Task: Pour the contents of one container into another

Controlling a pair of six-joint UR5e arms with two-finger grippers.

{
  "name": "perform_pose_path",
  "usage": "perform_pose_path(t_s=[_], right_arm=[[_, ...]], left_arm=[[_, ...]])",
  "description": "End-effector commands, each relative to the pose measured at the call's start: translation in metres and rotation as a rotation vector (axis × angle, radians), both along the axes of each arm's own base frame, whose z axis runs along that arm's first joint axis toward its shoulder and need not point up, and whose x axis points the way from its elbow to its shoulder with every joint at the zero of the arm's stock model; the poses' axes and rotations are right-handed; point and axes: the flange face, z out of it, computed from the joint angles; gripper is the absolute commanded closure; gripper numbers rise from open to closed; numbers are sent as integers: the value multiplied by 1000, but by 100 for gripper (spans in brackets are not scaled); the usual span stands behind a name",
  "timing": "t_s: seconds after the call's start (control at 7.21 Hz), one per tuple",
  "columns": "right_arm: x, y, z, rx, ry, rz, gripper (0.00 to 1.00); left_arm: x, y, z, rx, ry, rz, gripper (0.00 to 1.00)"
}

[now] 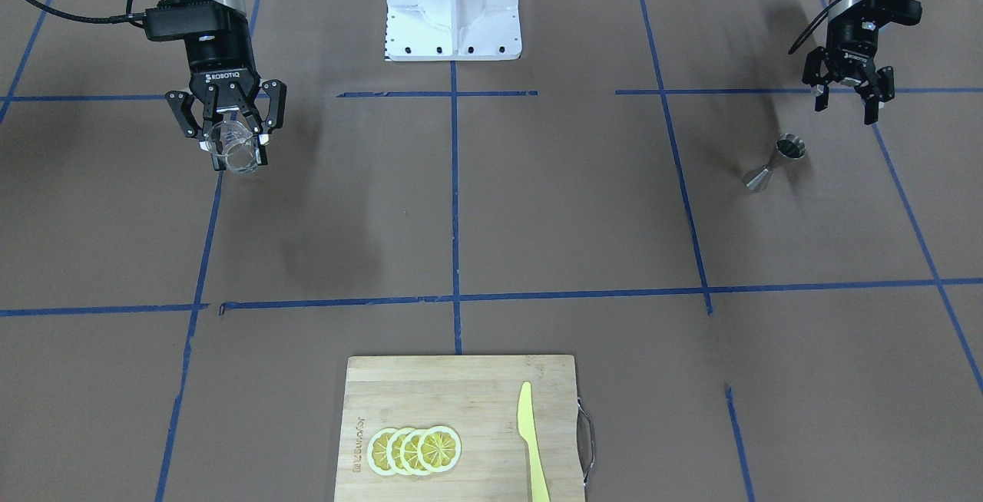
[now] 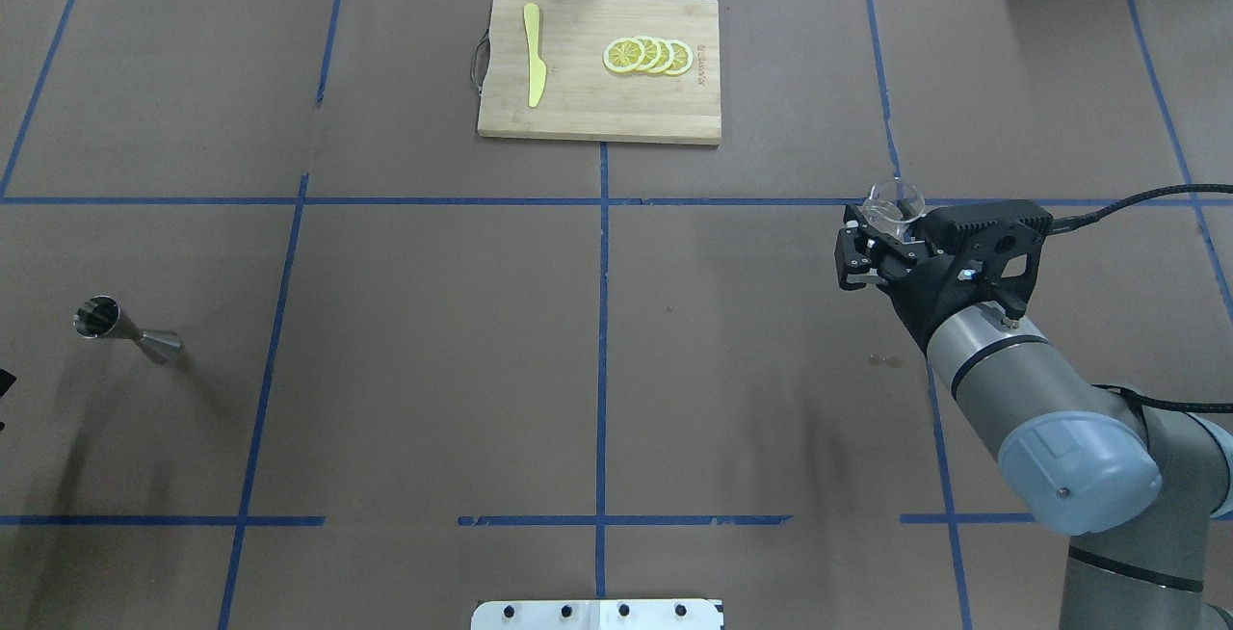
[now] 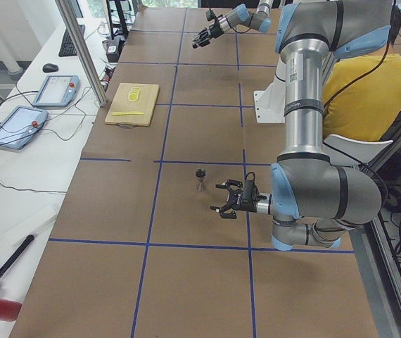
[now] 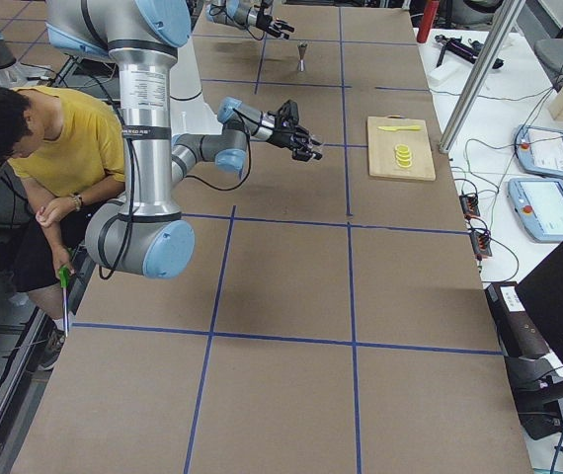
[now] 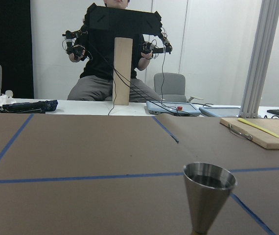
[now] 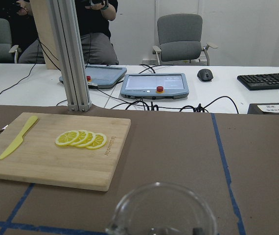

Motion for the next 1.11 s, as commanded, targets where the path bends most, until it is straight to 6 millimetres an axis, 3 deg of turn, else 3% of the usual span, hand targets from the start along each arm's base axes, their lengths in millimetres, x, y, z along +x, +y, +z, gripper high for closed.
perform_pose_path(t_s=[0.0, 0.55, 0.83, 0.97], right_arm=[[0, 0, 2, -2, 5, 0, 100], [-1, 0, 1, -1, 2, -1, 100], [-2, 0, 1, -2, 3, -3, 100], [-2, 1, 1, -1, 2, -4, 100]], left_arm=[[-23, -22, 1, 6, 3, -44, 0], [-71, -95, -4, 15, -175, -28, 0], [-75, -195, -42, -3, -286, 2, 0], [-86, -216, -44, -45, -307, 63, 0]])
